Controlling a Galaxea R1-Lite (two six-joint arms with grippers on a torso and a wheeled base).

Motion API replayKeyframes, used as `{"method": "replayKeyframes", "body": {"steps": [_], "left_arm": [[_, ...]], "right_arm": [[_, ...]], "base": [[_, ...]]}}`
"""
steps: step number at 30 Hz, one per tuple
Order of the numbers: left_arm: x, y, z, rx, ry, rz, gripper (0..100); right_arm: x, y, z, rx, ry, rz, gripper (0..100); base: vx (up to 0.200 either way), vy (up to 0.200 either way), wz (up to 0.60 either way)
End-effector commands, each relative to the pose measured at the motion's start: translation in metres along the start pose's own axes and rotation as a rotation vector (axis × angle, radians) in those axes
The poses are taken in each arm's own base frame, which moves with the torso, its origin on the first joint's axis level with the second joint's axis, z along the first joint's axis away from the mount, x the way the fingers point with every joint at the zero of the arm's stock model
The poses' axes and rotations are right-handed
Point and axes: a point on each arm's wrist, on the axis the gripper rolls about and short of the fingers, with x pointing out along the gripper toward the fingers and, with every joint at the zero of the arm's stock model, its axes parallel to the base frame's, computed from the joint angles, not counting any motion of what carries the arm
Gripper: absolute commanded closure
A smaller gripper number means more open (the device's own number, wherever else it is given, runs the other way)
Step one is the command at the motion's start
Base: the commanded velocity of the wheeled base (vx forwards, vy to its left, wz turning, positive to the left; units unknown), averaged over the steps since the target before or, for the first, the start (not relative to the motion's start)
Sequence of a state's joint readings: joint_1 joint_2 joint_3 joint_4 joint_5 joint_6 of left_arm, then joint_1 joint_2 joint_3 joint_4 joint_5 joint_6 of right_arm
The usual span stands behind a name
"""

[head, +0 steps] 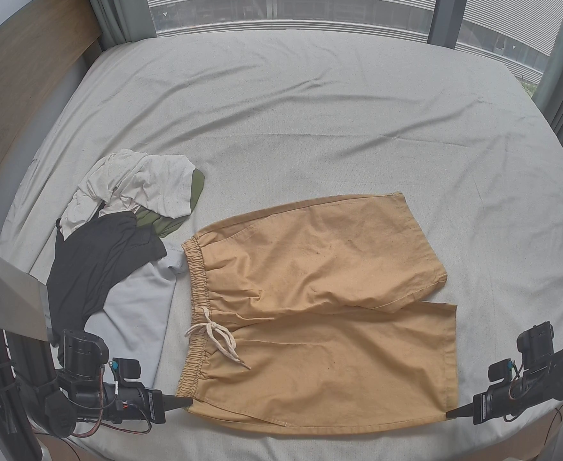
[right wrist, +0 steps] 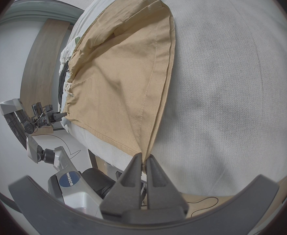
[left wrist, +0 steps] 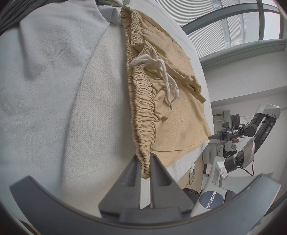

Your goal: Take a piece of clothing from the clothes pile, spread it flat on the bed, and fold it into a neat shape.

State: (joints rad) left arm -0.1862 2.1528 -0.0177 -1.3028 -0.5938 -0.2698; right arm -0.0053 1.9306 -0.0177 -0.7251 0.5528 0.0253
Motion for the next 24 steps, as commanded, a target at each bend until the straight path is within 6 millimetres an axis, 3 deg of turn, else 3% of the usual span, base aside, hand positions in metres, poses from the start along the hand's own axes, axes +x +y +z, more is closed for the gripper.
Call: {"method": "replayKeyframes", "body": {"steps": [1, 24], "left_arm": [[-0.0013, -0.0009, -0.0048, -0.009, 0.02, 0.004, 100], [-0.0007, -0.0007, -0.0055, -0.006, 0.026, 0.001, 100]], "right_arm": [[0.0002, 0.003, -0.006, -0.002, 0.03, 0.004, 100], [0.0012, 0.0025, -0.0053, -0.001, 0.027, -0.018, 100]], "base": [[0.0, 0.0, 0.0], [0.0, 0.0, 0.0]]}}
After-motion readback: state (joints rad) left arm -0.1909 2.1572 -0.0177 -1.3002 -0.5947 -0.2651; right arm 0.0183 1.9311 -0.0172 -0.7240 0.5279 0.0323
